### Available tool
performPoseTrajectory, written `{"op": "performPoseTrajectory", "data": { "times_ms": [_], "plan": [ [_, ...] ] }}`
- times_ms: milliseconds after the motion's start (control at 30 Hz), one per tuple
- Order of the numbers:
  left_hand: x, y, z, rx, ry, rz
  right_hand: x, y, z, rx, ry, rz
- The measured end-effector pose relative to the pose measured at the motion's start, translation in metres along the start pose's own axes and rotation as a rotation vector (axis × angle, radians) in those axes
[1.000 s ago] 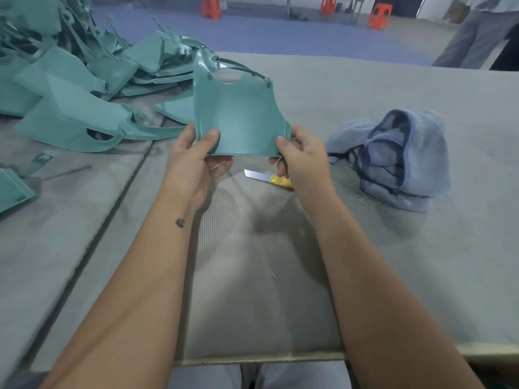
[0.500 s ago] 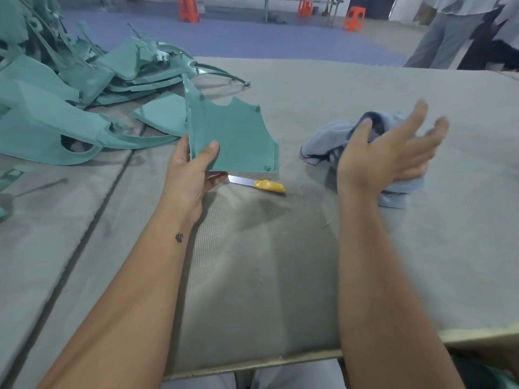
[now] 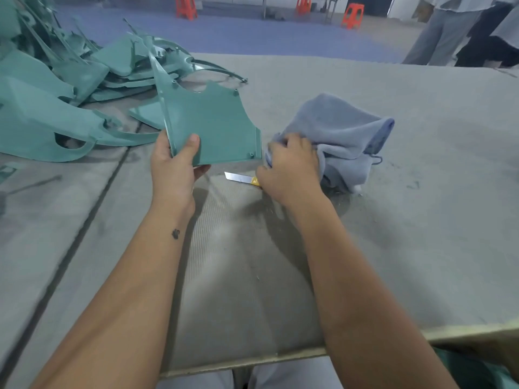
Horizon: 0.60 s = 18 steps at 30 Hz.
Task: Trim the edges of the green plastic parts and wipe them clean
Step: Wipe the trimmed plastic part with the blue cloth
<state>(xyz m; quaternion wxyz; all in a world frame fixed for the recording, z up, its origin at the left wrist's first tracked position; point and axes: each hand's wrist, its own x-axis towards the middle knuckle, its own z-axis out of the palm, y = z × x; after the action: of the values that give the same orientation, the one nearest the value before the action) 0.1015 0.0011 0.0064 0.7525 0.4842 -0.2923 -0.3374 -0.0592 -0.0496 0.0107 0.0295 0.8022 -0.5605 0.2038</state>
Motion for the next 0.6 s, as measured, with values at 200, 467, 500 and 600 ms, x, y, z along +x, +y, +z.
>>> {"op": "performPoseTrajectory", "data": {
  "times_ms": [200, 467, 500, 600],
  "plan": [
    [0.004, 0.0, -0.001, -0.077, 0.066, -0.057, -0.006, -0.006, -0.026, 0.324, 0.578, -0.049],
    [0.002, -0.001, 0.001, -0.045, 0.057, -0.091, 0.003, 0.033, -0.032, 0.335, 0.315, 0.325],
    [0.002, 0.0, 0.001, -0.043, 0.053, -0.097, 0.004, 0.039, -0.033, 0.393, 0.334, 0.314],
    [0.001, 0.001, 0.001, -0.032, 0.026, -0.11, 0.006, 0.043, -0.036, 0.4, 0.427, 0.325]
  ]
}}
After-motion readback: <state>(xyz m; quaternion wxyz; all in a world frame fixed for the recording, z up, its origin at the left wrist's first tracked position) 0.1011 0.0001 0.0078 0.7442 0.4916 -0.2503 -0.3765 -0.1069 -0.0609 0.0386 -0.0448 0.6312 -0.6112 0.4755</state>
